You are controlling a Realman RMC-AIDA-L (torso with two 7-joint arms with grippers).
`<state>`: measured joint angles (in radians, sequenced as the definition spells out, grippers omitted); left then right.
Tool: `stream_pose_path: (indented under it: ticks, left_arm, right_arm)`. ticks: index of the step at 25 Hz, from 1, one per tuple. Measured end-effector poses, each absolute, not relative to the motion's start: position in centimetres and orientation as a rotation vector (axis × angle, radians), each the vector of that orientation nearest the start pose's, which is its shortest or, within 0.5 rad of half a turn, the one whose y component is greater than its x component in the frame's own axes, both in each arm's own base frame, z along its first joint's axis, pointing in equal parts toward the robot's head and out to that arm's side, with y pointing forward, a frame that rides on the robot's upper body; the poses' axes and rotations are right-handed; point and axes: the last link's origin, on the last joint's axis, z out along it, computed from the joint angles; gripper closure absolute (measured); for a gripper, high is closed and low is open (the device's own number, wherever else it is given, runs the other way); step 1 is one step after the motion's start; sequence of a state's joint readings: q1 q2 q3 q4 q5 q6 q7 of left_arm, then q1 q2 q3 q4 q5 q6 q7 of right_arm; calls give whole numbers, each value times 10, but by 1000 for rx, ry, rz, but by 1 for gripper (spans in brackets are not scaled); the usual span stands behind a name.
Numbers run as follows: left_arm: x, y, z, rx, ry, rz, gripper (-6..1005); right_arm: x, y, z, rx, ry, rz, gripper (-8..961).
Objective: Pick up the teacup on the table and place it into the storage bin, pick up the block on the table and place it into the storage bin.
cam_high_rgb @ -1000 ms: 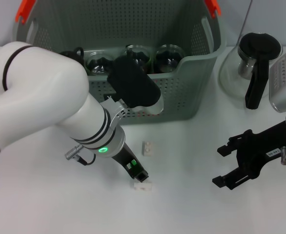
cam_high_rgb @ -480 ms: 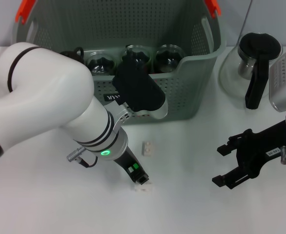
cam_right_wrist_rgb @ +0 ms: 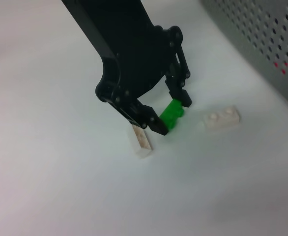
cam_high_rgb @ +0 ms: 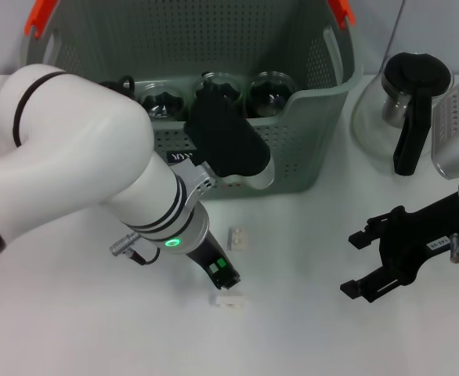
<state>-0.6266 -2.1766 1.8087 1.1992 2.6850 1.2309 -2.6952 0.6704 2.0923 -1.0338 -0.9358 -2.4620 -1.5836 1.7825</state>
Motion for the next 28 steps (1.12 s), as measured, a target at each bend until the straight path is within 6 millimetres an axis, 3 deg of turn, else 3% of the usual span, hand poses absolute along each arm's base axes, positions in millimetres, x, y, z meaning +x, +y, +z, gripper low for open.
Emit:
stream_pose_path:
  ticks: [5,8,10,13,18,22,28]
  left_arm:
    - [-138,327,-99,-2691,-653,549,586]
    - [-118,321,-81,-2762,-774,429,586]
    - [-104,321,-63,-2821,-886,277,586]
    - [-83,328,-22,-2926,-1008,-134,586]
    - [-77,365,47,-2767,-957,-578,587]
    - [-91,412,70,-2540,-936,-530,587]
    - [-104,442,67,-2377,-880,-390,587]
  right_arm:
    - [227,350,-15,-3026,541,-250,8]
    - [228,350,-14,-3020,550,-254,8]
    - [230,350,-12,-3015,560,-255,8]
    - [232,350,-11,-3008,575,-247,8]
    - [232,349,-10,-3008,595,-232,8]
    - [231,347,-12,-3015,615,-232,8]
    - [229,346,-14,-3018,631,-232,8]
